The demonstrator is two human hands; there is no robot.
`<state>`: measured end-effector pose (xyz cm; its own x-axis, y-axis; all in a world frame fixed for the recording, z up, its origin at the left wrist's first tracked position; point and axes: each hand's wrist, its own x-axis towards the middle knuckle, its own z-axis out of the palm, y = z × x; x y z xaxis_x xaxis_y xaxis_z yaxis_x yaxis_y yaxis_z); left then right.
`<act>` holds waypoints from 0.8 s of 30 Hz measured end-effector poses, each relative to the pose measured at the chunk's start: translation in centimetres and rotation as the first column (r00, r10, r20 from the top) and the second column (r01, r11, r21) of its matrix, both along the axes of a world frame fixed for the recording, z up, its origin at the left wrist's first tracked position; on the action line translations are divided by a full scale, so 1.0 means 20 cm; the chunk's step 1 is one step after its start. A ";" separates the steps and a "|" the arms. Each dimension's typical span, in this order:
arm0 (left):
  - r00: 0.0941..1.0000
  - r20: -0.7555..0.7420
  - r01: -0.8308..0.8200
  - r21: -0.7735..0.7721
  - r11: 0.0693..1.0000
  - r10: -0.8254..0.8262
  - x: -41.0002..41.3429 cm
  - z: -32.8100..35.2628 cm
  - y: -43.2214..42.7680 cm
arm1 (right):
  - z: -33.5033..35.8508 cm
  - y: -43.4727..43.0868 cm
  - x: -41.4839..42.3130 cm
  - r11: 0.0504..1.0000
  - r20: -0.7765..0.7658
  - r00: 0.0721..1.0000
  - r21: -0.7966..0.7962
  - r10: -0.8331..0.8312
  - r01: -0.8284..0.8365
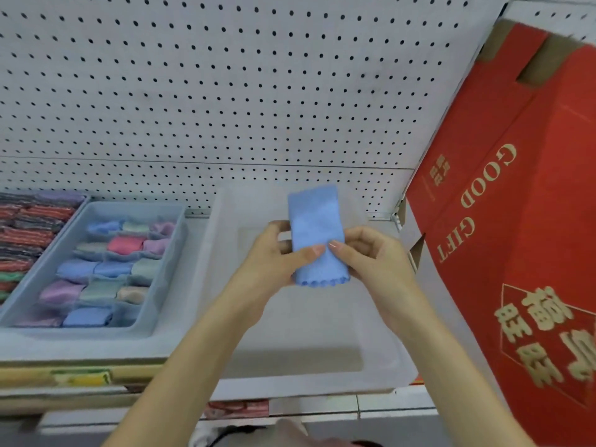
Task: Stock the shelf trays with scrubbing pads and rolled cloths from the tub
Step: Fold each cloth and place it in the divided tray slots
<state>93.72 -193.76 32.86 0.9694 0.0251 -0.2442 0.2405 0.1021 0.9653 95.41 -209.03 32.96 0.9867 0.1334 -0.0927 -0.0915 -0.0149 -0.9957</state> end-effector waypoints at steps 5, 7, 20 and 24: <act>0.995 0.100 -0.035 0.110 0.993 0.024 -0.05 -0.07 0.05 | -0.08 0.00 -0.03 1.000 -0.032 0.999 0.004 -0.019 0.020; 0.985 0.168 -0.004 0.186 0.983 -0.028 -0.06 -0.07 0.06 | -0.08 -0.02 -0.03 0.998 0.007 0.998 -0.011 0.057 -0.057; 0.959 0.064 0.191 0.569 0.800 -0.274 -0.04 -0.04 0.11 | -0.04 -0.08 -0.01 0.877 0.082 0.949 -0.412 0.305 -0.247; 0.959 -0.029 0.283 0.055 0.958 -0.281 -0.09 -0.02 0.07 | -0.04 -0.07 -0.01 0.936 -0.002 0.948 -0.153 0.320 -0.316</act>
